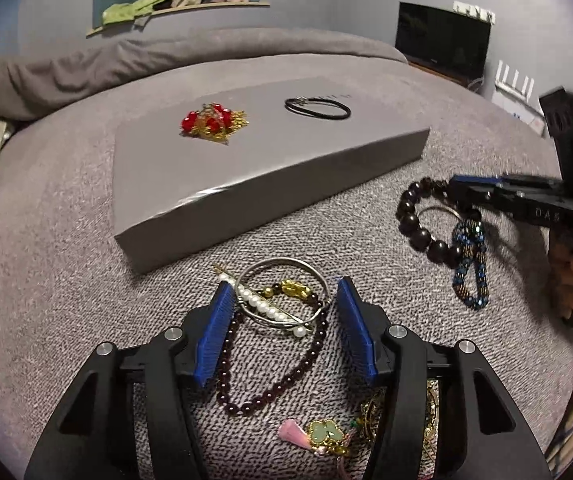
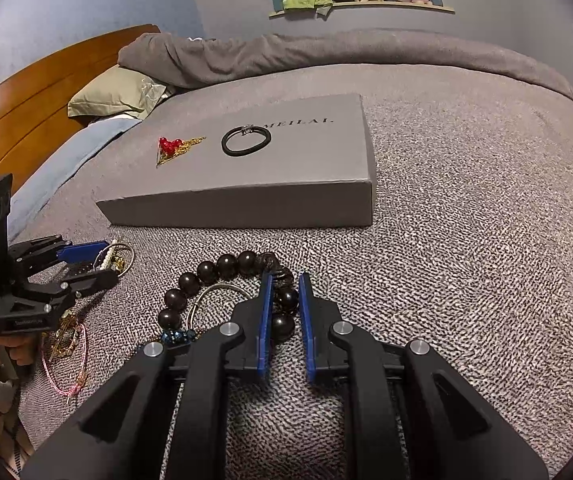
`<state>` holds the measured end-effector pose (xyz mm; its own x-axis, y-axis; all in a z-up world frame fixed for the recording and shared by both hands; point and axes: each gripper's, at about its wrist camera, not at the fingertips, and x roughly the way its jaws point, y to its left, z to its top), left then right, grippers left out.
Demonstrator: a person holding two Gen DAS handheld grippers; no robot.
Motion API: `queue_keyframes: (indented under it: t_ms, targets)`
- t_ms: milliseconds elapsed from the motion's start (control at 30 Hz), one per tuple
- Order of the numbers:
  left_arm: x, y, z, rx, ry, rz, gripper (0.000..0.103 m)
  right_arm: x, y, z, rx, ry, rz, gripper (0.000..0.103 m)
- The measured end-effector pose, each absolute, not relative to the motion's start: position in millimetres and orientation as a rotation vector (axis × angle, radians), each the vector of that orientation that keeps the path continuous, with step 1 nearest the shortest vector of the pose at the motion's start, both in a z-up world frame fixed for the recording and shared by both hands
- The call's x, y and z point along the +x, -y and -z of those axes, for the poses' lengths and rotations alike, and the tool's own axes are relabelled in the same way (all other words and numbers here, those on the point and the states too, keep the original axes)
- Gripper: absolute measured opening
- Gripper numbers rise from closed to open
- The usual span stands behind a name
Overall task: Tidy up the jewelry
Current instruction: 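Grasp the silver bangle with the left tool while the right tool lifts the bead bracelet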
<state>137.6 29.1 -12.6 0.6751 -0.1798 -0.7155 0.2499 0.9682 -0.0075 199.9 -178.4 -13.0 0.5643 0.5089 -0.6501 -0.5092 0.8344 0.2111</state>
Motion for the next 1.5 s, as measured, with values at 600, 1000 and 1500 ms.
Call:
queue_keyframes:
  t_ms: [600, 1000, 1500]
  targets:
    - [127, -29, -7, 0.098, -0.725, 0.255, 0.051, 194, 181, 0, 0.012, -0.708, -0.610, 0.013]
    - [119, -31, -25, 0.086, -0.659, 0.239, 0.051, 180, 183, -32, 0.058, -0.617, -0.665, 0.013]
    - [119, -29, -35, 0.088, -0.631, 0.233, 0.051, 162, 188, -78, 0.099, -0.473, -0.710, 0.013]
